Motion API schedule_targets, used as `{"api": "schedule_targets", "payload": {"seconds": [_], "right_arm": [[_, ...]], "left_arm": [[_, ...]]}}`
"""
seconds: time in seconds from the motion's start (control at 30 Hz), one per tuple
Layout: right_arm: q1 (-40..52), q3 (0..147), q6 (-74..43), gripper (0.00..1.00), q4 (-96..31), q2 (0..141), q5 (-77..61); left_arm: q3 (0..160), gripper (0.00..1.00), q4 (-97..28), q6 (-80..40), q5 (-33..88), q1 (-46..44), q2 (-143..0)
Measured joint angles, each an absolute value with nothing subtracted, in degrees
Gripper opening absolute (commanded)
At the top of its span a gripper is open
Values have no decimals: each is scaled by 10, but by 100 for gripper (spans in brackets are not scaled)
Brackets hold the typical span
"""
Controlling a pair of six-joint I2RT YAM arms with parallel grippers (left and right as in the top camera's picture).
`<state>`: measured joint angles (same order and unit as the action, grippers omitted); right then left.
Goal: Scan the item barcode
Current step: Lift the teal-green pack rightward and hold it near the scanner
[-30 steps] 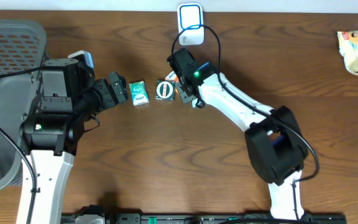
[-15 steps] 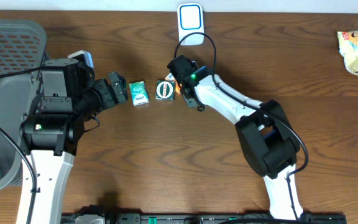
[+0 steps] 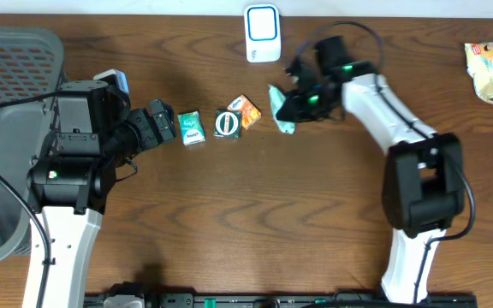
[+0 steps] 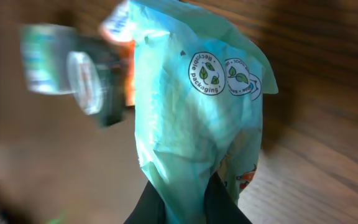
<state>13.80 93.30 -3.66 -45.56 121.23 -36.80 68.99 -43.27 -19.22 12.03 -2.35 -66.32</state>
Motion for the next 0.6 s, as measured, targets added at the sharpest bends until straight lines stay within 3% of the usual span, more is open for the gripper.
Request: {"api": "schedule_targets", "payload": {"seconds": [0.27, 0.4, 0.53, 0.6], "right_arm": [[63, 853, -6, 15, -432, 1257, -545], [33, 827, -2, 21, -428, 1276, -575], [3, 823, -17, 38, -429, 1276, -564], [-12, 823, -23, 40, -432, 1276, -552]], "left_arm": [[690, 98, -432, -192, 120, -23, -663], [690, 98, -432, -192, 120, -23, -663], [690, 98, -432, -192, 120, -23, -663], [690, 98, -432, -192, 120, -23, -663]]}}
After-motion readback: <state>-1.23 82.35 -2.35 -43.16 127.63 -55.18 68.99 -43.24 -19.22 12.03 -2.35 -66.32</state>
